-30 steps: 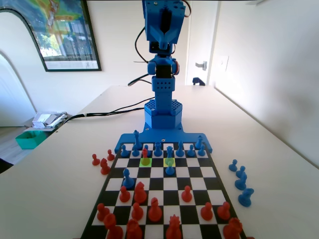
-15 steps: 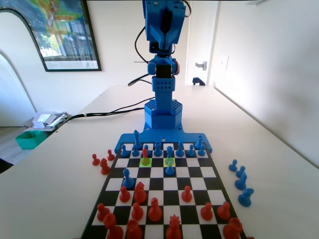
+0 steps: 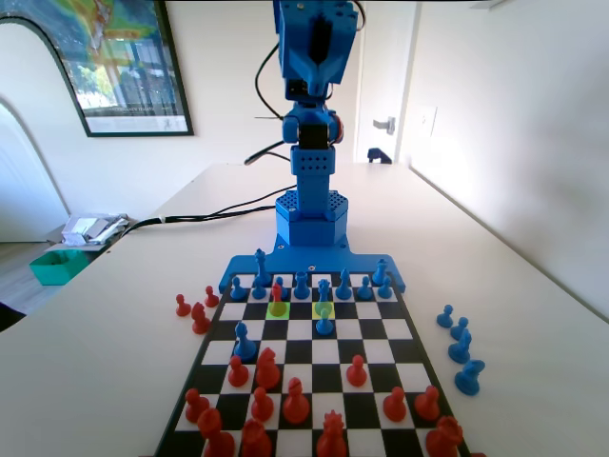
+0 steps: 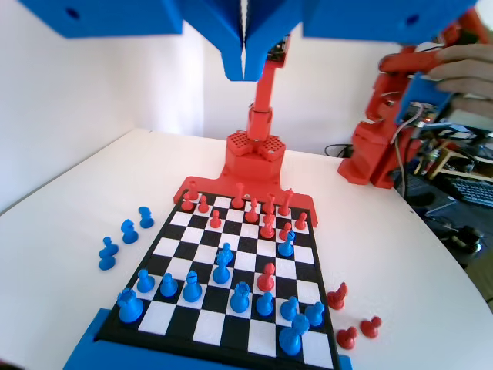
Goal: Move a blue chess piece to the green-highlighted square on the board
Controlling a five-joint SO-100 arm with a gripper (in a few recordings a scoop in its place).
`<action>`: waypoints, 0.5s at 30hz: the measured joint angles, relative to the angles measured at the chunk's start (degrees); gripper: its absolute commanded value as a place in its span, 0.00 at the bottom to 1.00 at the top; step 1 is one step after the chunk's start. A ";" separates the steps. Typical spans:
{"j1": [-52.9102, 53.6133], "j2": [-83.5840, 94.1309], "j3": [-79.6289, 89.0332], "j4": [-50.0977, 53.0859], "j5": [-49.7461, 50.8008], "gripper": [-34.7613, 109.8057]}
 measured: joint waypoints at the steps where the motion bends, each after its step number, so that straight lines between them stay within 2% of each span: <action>1: -0.35 -1.23 -0.88 -0.35 -0.26 0.25; 6: -1.76 -8.96 -6.15 0.88 -4.31 0.25; 15: 1.41 -23.55 -12.57 2.99 -22.94 0.25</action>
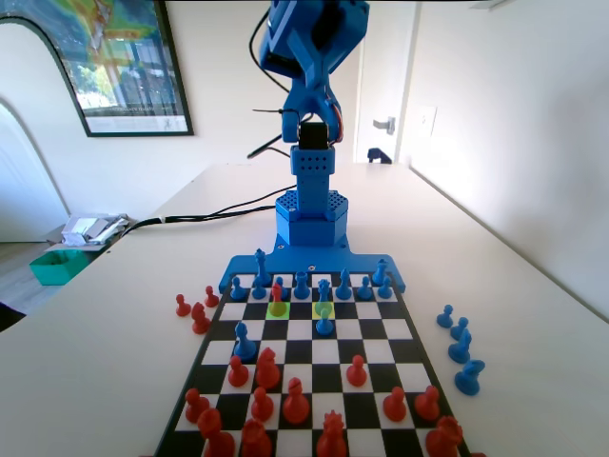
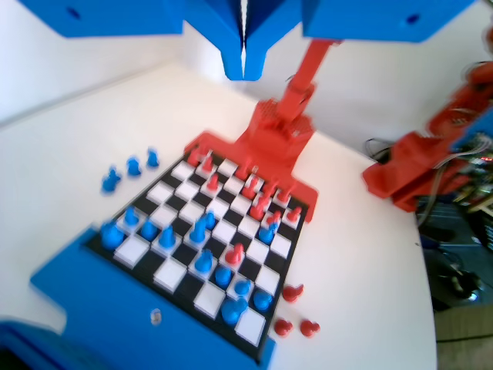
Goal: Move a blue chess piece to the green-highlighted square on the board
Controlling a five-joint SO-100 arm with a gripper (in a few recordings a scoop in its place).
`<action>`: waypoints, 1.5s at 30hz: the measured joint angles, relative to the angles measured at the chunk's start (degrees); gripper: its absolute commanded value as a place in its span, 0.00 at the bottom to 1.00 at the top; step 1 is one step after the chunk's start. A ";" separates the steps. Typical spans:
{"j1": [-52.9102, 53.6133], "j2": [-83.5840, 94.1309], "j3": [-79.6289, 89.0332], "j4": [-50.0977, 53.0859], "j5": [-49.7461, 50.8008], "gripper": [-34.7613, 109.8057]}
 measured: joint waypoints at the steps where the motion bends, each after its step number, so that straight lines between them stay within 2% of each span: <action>1: 0.70 -1.76 -0.09 0.00 -2.02 0.25; 7: 5.80 -8.70 0.00 -0.88 -10.55 0.25; 21: 19.34 -24.96 10.81 -10.63 -25.40 0.25; 28: 20.30 -35.86 12.92 -17.93 -24.61 0.29; 45: 16.79 -49.13 12.92 -26.63 -15.91 0.31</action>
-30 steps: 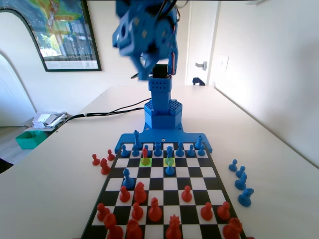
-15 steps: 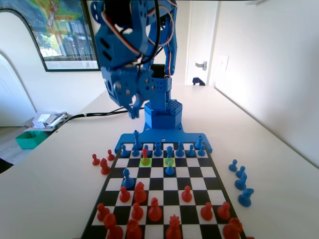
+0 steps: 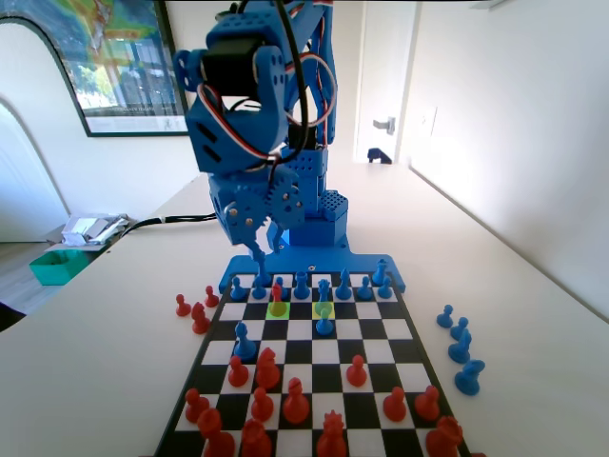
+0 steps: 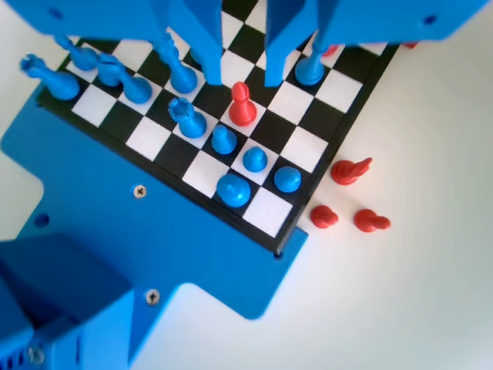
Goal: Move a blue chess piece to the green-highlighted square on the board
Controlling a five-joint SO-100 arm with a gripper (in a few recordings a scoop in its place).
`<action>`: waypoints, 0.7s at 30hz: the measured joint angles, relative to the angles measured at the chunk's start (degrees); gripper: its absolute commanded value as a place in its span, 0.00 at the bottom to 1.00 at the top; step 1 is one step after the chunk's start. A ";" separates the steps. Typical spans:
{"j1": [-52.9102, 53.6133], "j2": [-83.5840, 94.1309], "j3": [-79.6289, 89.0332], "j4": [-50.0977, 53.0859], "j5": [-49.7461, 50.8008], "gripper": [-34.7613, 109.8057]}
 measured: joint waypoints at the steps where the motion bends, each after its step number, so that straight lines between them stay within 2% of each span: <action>1: -0.44 -0.09 0.00 -0.44 0.62 0.31; 8: -3.43 -1.14 0.00 -1.85 4.39 0.31; 21: -1.67 -4.22 0.00 -6.50 5.36 0.31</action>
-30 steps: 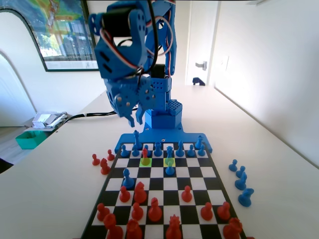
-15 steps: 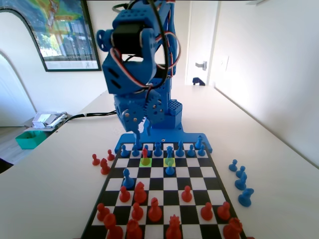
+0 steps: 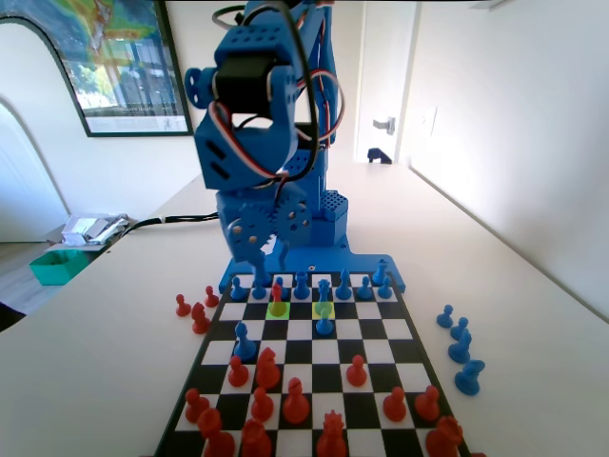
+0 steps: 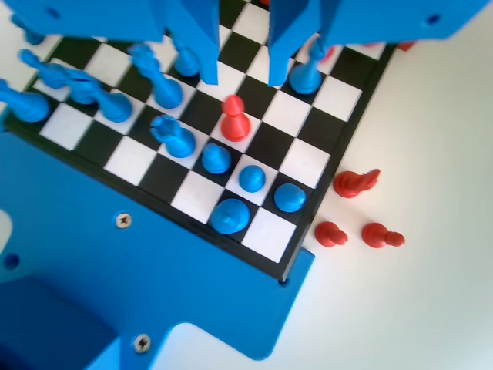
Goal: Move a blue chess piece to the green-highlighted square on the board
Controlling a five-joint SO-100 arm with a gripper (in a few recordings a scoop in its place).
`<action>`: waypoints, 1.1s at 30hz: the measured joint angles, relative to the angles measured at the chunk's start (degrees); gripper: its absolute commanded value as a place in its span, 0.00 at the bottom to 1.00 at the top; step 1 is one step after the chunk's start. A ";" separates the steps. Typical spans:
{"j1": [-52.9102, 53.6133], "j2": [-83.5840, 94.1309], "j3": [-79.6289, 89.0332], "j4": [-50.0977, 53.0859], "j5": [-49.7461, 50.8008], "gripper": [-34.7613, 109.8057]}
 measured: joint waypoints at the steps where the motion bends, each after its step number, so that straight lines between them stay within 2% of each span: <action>1: 0.09 -0.44 0.00 -0.44 0.00 0.31; 12: -0.62 -2.99 2.55 -6.68 0.26 0.31; 33: -4.66 -4.83 6.33 -11.69 2.99 0.31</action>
